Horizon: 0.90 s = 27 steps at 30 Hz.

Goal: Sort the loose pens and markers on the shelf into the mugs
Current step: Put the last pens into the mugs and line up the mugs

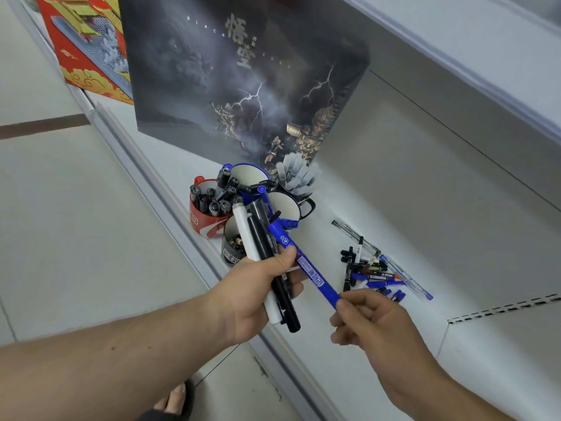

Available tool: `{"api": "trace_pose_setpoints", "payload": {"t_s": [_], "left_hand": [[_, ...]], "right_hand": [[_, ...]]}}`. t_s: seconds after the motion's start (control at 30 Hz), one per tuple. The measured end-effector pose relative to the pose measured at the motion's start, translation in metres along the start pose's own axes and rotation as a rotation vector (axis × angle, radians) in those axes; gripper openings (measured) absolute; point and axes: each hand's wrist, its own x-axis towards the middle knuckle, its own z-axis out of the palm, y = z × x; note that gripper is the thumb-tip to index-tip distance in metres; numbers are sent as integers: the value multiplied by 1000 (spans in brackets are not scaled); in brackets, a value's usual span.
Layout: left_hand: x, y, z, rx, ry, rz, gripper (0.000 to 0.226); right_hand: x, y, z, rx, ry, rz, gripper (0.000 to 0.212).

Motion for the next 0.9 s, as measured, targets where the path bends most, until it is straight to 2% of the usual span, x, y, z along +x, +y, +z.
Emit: {"api": "trace_pose_setpoints", "payload": {"t_s": [0.13,0.27,0.37,0.43,0.57,0.7,0.9], "left_hand": [[2,3,-11,-25,73,12,38],[2,8,-15,-47,114,13,33],[1,11,-21,-46,126,12,47],[1,12,-24,-42,129,14,47],[-1,13,-27,-37,137,-4,19],[-5,17,-31,-23,91,-26,6],[-5,19,-33,-9,46,-14,31]], "right_hand": [[12,-2,-8,166,183,-29,12],[20,-9,-10,222,260,-63,14],[29,-22,-13,288,308,-91,16],[37,-30,-12,304,342,-124,17],[56,-44,-2,160,428,-304,18],[83,-63,8,-5,509,-528,19],[133,-54,41,-199,508,-640,17]]}}
